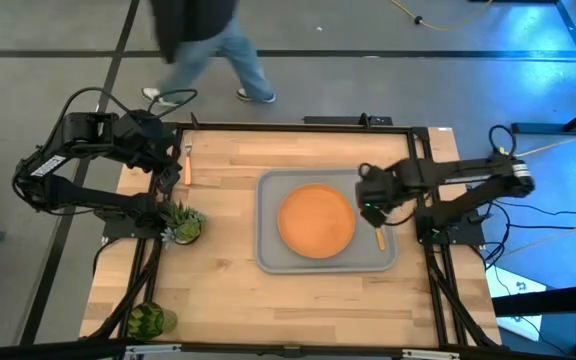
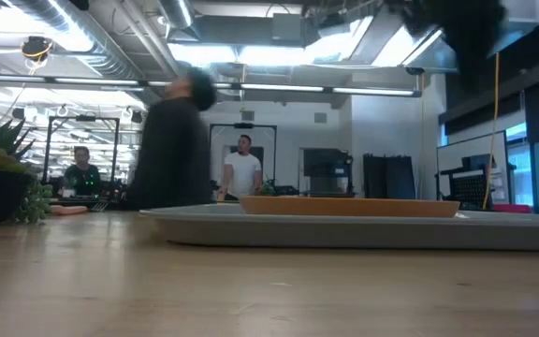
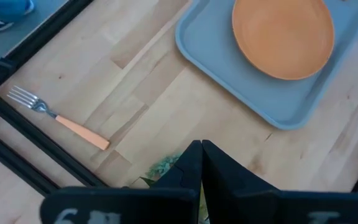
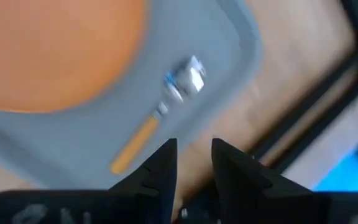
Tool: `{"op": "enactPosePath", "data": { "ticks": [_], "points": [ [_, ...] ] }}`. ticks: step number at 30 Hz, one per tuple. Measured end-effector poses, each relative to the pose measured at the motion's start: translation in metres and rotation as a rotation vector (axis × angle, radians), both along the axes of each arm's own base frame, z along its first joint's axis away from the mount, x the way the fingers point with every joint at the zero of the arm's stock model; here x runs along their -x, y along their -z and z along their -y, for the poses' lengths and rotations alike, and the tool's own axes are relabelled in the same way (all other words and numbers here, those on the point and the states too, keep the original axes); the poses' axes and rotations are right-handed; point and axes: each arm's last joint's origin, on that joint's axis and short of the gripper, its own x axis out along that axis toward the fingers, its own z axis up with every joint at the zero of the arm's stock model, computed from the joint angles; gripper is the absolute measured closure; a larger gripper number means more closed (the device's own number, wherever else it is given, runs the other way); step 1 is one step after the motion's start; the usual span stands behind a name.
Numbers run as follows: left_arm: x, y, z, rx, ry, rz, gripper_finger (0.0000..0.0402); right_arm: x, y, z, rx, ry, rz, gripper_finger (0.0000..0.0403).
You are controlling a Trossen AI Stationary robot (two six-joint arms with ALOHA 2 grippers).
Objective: Pick and place plate/cup/fork/spoon on tray
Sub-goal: Move the gray food tray to the center of the table
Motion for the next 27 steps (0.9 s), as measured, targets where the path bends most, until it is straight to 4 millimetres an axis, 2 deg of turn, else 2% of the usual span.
{"op": "enactPosePath", "data": {
  "ticks": [4, 7, 11, 14, 17, 20, 27],
  "points": [
    [0.0, 0.0, 0.0, 0.017, -0.027, 0.007, 0.0401, 0.028, 0.039, 0.003, -0.04, 0.22, -0.097, 0.0297],
    [0.0, 0.0, 0.0, 0.028, -0.046, 0.013, 0.0401, 0.046, 0.066, 0.005, -0.009, 0.361, -0.172, 0.0297],
    [-0.001, 0.0, 0.0, 0.037, -0.063, 0.022, 0.0401, 0.061, 0.092, 0.005, -0.003, 0.402, -0.21, 0.0297],
    [-0.001, 0.0, 0.0, 0.045, -0.075, 0.025, 0.0401, 0.062, 0.111, 0.005, -0.028, 0.402, -0.144, 0.0297],
    [-0.001, -0.001, 0.0, 0.05, -0.084, 0.03, 0.0401, 0.054, 0.11, 0.006, -0.014, 0.391, -0.092, 0.0299],
    [-0.001, -0.001, 0.0, 0.049, -0.084, 0.036, 0.0401, 0.054, 0.111, 0.009, 0.045, 0.419, -0.07, 0.0303],
    [-0.003, -0.002, -0.001, 0.046, -0.083, 0.053, 0.0401, 0.054, 0.12, 0.01, -0.011, 0.516, -0.077, 0.0303]
  ]
}}
